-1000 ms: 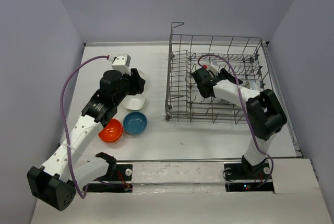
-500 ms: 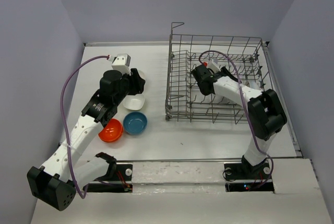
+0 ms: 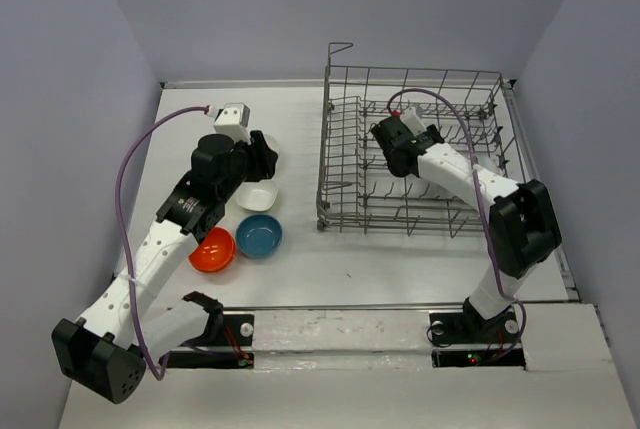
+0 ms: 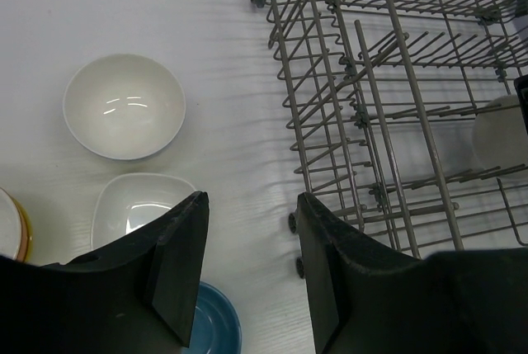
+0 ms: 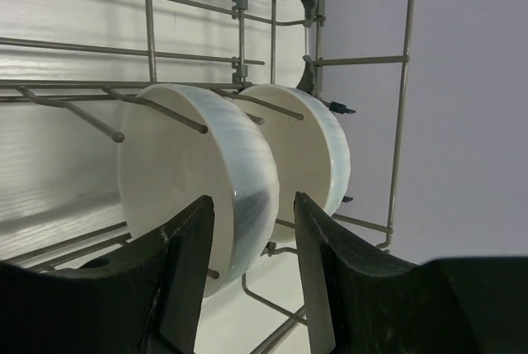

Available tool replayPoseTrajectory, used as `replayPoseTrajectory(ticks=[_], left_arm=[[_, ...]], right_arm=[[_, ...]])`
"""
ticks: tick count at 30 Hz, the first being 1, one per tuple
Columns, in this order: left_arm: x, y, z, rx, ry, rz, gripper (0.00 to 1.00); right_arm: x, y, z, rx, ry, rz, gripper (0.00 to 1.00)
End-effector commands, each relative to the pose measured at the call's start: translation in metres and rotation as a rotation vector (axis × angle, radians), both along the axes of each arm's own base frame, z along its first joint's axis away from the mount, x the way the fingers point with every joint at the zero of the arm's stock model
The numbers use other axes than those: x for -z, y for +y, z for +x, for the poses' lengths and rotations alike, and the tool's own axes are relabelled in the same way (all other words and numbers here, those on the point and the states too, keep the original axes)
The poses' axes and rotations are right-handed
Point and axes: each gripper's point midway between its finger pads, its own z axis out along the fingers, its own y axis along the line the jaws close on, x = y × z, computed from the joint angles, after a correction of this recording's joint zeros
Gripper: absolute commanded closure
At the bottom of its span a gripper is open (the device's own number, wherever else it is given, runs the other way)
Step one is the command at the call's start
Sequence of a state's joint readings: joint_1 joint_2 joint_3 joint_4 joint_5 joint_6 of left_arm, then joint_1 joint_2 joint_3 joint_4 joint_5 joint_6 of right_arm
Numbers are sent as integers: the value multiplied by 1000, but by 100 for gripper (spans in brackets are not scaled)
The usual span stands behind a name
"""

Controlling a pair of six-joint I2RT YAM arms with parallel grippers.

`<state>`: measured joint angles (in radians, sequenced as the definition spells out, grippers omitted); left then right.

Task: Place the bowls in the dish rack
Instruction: Insert the bowl into the dish rack, then pick up the bowl from the corner of the board.

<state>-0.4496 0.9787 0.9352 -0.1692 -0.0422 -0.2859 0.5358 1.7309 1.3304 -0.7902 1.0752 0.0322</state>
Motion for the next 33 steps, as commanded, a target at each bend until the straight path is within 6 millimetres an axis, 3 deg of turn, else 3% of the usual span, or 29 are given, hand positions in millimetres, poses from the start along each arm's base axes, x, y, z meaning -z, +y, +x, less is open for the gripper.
replayPoseTrajectory(ticks=[1, 6, 10, 13, 16, 20, 23, 33], left_arm=[[-4, 4, 4, -20, -24, 3, 43], [0, 10, 8, -53, -15, 20, 43], [10, 17, 13, -99, 9, 48, 43], [15, 27, 18, -147, 27, 64, 43], [24, 44, 29, -214, 55, 71, 43], [38, 68, 43, -296, 107, 68, 43], [46, 75, 52, -329, 140, 57, 43], [51, 94, 91, -433, 203, 56, 43]], right_arm=[[-26, 9, 2, -6, -87, 147, 50], [-36, 13, -1, -22, -113, 212, 50], [-57, 16, -4, -31, -172, 286, 50], [-86, 18, -8, -41, -257, 368, 50], [-118, 32, -12, -75, -368, 563, 50], [-158, 71, -21, -226, -475, 891, 46], [-168, 87, -25, -286, -486, 1000, 44], [-182, 99, -46, -369, -526, 1151, 44]])
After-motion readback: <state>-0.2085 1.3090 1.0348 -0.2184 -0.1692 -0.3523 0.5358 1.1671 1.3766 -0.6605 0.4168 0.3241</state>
